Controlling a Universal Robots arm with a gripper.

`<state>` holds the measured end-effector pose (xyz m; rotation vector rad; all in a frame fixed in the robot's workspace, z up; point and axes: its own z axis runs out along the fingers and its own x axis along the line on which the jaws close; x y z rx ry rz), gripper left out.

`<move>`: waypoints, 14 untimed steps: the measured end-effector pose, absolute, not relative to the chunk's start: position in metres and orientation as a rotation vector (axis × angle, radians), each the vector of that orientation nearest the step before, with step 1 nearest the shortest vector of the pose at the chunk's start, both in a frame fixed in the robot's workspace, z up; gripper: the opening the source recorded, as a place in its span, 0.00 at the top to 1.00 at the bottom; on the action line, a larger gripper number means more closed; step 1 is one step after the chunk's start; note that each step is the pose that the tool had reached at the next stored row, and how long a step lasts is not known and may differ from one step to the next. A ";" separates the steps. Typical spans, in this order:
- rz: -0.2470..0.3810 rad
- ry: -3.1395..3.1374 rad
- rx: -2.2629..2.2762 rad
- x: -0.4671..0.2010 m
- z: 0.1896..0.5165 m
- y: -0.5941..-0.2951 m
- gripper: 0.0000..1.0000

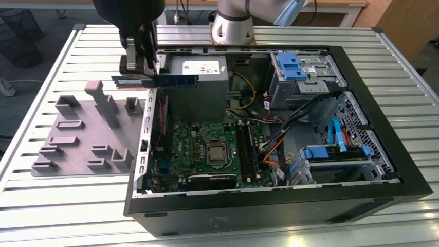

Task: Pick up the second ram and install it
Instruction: 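Pick up the second ram and move it above second insertion slot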

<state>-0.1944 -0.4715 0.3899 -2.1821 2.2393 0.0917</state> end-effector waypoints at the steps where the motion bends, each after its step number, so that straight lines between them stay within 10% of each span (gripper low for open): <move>1: 0.092 2.239 -2.182 -0.194 0.390 -0.471 0.86; 14: 0.092 2.239 -2.182 -0.185 0.390 -0.472 0.86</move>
